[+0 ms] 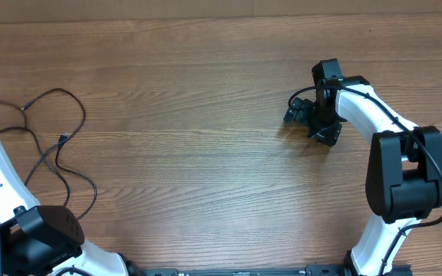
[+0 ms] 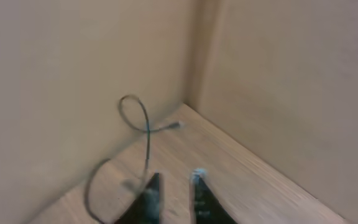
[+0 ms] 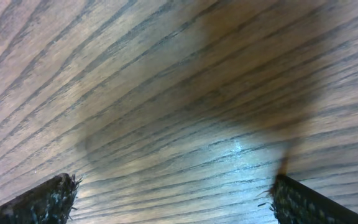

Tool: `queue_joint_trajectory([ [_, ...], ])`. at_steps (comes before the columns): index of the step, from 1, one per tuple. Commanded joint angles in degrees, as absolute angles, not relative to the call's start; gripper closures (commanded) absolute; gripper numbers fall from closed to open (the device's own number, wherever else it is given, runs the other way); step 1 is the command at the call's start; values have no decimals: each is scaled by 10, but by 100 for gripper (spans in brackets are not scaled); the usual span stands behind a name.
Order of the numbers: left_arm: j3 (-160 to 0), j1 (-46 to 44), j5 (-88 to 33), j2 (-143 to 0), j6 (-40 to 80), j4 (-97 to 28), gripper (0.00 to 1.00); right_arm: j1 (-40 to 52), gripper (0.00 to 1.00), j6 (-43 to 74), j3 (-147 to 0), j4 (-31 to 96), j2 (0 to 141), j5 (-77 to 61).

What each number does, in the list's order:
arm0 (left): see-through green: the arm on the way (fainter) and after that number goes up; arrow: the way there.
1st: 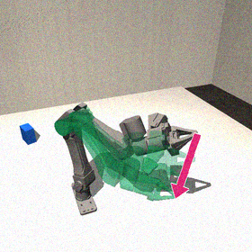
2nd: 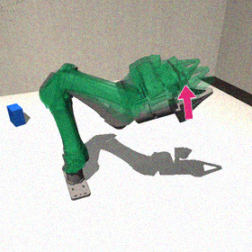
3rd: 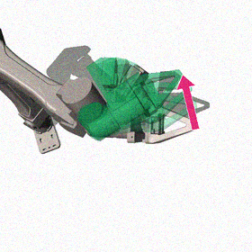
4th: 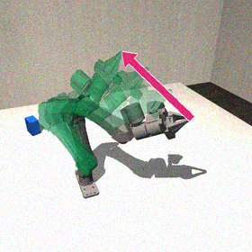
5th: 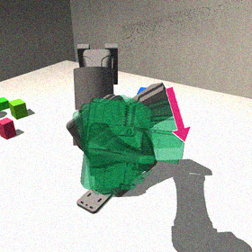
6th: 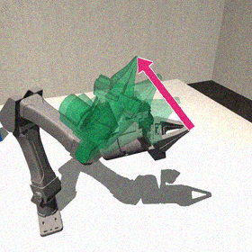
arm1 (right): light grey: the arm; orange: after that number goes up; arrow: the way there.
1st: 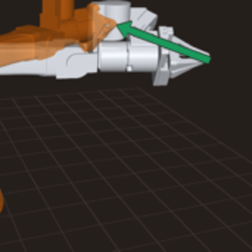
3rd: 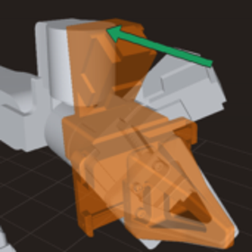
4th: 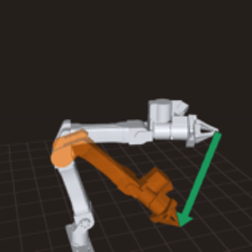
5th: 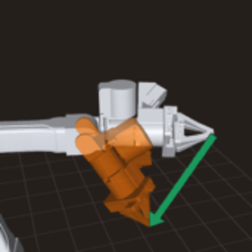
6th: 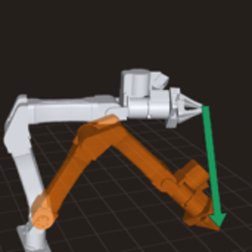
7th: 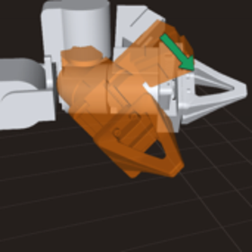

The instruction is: Untangle cables

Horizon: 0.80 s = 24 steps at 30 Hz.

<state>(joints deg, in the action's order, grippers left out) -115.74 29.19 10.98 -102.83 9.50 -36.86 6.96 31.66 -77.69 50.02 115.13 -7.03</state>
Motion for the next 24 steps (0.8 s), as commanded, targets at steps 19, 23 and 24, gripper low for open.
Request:
queue_joint_trajectory([
  [19, -1162, 58, 45, -1032, 42, -496, 44, 72, 7, 250, -798, 548, 1097, -60],
  [23, -1162, -10, 44, -1001, 43, -575, 35, 72, 6, 207, -856, 604, 1020, -61],
  [24, -1162, -38, 35, -996, 55, -604, 0, 72, 6, 189, -895, 641, 985, -60],
])
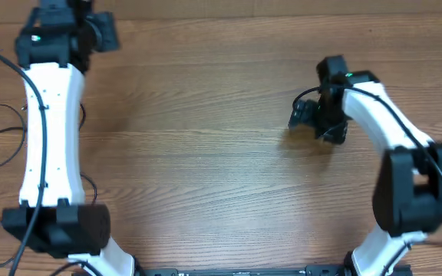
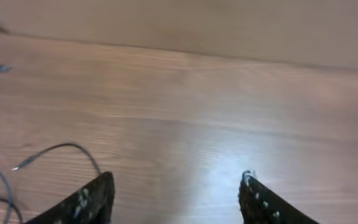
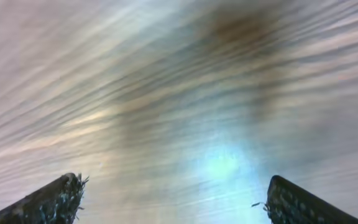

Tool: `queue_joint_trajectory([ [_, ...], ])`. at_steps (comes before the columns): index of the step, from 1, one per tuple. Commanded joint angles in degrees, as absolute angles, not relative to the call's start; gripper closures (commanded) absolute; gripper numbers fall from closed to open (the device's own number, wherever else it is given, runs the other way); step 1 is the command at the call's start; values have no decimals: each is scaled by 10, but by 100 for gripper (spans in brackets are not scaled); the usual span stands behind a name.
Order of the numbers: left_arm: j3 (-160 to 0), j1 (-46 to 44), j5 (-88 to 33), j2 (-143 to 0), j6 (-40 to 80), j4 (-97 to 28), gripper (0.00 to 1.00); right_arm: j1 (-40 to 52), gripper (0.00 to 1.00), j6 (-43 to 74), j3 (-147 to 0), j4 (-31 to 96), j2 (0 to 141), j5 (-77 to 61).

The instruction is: Untangle cables

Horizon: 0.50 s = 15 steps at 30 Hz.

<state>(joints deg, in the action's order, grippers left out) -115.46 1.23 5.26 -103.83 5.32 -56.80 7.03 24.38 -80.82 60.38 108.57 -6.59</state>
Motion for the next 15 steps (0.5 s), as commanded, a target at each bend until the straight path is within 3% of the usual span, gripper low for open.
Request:
queue_joint_trajectory([
  [1, -1162, -53, 28, -996, 54, -613, 0, 72, 6, 184, -917, 662, 968, -60],
  [9, -1162, -145, -3, -1009, 69, -617, 0, 70, 0, 173, -1144, 871, 836, -60],
  [15, -1161, -169, -3, -1009, 69, -617, 0, 70, 0, 173, -1202, 905, 740, -60],
])
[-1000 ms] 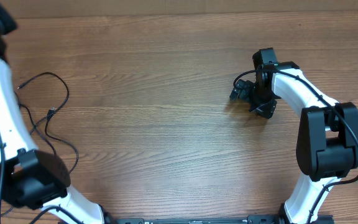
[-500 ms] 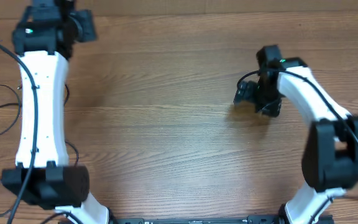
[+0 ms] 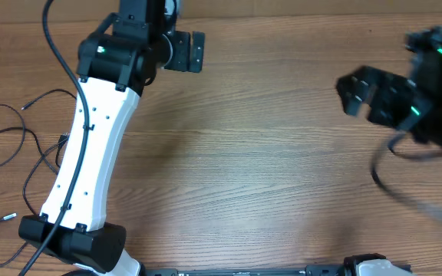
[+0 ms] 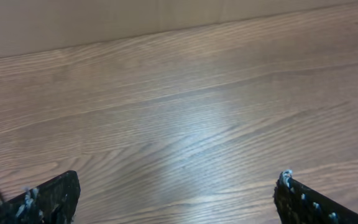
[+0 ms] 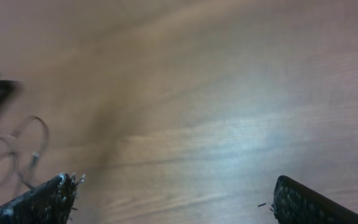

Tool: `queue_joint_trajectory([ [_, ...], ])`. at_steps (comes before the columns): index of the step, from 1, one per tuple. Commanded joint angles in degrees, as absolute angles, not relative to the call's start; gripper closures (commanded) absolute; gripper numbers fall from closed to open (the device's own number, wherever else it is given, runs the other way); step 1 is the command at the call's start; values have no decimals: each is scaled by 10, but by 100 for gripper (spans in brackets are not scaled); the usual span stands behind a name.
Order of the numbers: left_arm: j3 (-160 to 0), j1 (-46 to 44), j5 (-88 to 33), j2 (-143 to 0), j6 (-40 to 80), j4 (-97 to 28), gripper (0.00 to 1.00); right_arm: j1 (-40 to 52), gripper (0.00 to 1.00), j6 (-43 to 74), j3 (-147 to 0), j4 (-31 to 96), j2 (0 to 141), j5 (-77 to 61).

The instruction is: Untangle cables

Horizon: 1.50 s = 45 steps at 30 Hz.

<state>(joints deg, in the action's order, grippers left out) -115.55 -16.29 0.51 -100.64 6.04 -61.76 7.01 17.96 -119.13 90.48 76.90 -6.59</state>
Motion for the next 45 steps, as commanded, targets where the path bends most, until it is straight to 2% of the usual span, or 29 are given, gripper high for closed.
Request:
queue_joint_trajectory([
  [1, -1162, -169, -3, -1009, 69, -617, 0, 70, 0, 173, -1202, 906, 726, -60],
  [8, -1162, -169, -2, -1009, 69, -617, 0, 70, 0, 173, -1202, 906, 649, -60],
  [17, -1162, -169, 0, -1009, 69, -617, 1, 70, 0, 173, -1200, 904, 626, -60],
  [26, -1162, -169, 0, -1009, 69, -617, 0, 70, 0, 176, -1172, 807, 574, -20],
  [33, -1162, -169, 0, -1009, 69, -617, 0, 70, 0, 175, -987, 612, 471, -8],
  [45, -1162, -169, 0, -1009, 69, -617, 0, 70, 0, 214, -524, 216, 295, -1],
])
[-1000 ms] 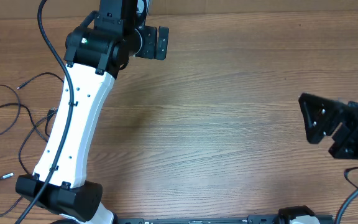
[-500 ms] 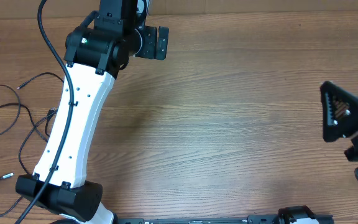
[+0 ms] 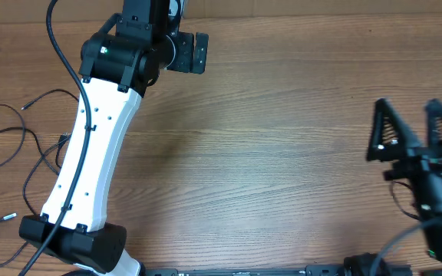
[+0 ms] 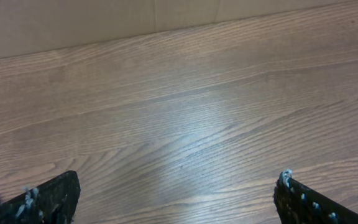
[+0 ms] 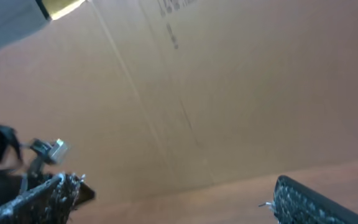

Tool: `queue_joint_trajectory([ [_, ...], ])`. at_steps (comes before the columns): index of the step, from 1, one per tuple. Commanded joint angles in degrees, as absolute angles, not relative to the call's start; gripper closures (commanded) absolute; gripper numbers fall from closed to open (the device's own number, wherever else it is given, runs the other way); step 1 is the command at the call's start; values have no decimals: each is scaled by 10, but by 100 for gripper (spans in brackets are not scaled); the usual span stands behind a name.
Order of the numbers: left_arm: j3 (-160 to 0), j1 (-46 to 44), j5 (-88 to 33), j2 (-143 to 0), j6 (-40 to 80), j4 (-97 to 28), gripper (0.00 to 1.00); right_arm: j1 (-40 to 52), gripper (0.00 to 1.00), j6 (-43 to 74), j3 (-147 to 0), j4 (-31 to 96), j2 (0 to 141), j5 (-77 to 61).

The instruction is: Untangle cables

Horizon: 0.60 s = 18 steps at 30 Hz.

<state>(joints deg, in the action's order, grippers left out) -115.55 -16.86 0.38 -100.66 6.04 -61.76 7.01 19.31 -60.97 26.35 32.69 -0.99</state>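
Thin black cables (image 3: 29, 134) lie loose in loops at the table's left edge, with small plugs at their ends; a short bit of cable shows at the left wrist view's edge. My left gripper (image 3: 192, 52) hovers at the back of the table, well right of the cables, open wide (image 4: 173, 202) over bare wood. At the table's right side my right gripper (image 3: 413, 130) is raised high, its fingers spread. In its own view the right gripper (image 5: 179, 199) is open, empty and facing the cardboard wall.
A cardboard wall (image 5: 229, 81) stands along the back of the wooden table (image 3: 267, 169). The left arm's white link (image 3: 90, 146) stretches from the front left corner to the back, beside the cables.
My right gripper has moved from the back right to the right edge, nearer the front, and tilted up; its view shows the wall instead of the table. The left gripper has hardly moved.
My left gripper was nearly shut by a cable in the back left corner while the right hovered open low over the right middle. Then the left stood open at the back left, then wide open further right. The right gripper rose and now points up at the wall.
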Motion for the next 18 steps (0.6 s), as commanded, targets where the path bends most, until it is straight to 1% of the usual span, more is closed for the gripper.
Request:
queue_joint_trajectory([
  [1, -1162, -169, 0, -1009, 69, -617, 0, 70, 0, 214, -496, 198, 285, -1],
  [6, -1161, -169, 0, -1009, 69, -617, 1, 70, 0, 214, -332, 90, 214, 0],
  [11, -1161, -169, 0, -1009, 69, -617, 1, 70, 0, 214, -222, 7, 152, -1],
  [18, -1161, -169, 0, -1009, 69, -617, 0, 70, 0, 218, -111, -31, 75, -1],
])
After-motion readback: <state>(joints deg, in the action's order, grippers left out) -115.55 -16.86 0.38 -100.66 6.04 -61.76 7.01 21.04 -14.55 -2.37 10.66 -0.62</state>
